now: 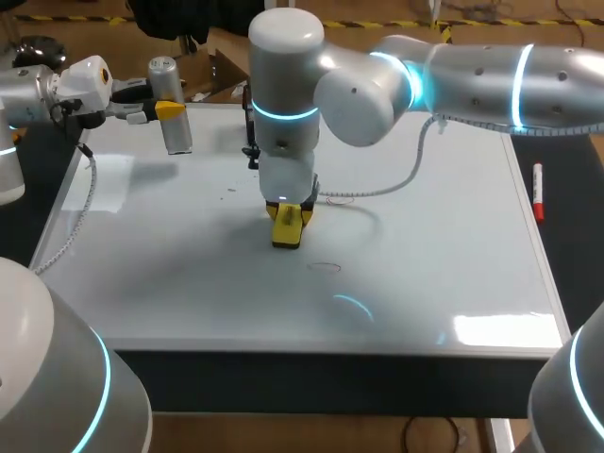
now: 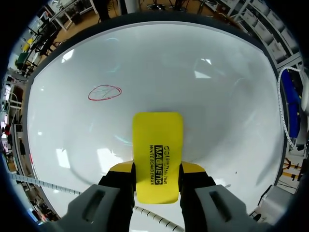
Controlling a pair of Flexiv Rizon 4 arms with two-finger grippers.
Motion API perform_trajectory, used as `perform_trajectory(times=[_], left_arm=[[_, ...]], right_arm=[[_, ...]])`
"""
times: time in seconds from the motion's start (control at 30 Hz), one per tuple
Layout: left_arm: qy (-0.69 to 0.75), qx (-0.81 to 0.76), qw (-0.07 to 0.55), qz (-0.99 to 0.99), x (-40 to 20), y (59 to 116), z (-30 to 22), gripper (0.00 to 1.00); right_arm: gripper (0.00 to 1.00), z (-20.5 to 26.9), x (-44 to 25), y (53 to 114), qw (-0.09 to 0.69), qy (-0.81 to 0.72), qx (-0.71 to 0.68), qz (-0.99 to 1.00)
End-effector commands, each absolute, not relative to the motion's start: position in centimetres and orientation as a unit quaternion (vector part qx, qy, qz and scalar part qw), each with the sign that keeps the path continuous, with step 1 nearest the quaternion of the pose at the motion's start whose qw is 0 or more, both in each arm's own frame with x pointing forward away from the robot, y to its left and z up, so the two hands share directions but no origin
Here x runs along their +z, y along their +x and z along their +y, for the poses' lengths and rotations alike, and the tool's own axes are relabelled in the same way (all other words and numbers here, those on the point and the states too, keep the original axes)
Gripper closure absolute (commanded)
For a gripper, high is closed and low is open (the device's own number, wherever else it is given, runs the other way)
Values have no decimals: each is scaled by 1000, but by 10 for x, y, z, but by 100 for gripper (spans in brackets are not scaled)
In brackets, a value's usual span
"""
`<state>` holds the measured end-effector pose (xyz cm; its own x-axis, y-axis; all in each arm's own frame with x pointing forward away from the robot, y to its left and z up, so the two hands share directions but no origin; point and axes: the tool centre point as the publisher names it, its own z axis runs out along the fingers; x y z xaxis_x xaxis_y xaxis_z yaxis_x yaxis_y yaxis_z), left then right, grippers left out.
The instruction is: Pick up the inspection probe, press it on each red-marked spot on the whiteboard one by one, put down the probe, pick up the eraser, and wipe off all the red marks.
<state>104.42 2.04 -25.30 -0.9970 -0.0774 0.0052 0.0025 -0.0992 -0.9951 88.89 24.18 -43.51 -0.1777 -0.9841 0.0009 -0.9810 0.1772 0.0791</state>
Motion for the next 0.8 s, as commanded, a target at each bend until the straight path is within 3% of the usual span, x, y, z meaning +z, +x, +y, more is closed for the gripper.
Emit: perform_trajectory(times=[0.03,0.5,0.8], left_arm=[[-28,-741,28,671,-252,1044,20,100],[-28,-741,28,671,-252,1044,20,100],[-28,-741,28,671,-252,1044,20,100]], right_arm=[[100,225,-478,884,25,639,-29,-769],[100,211,-462,888,15,634,-16,-773],[100,219,-403,907,-9,668,-49,-742]])
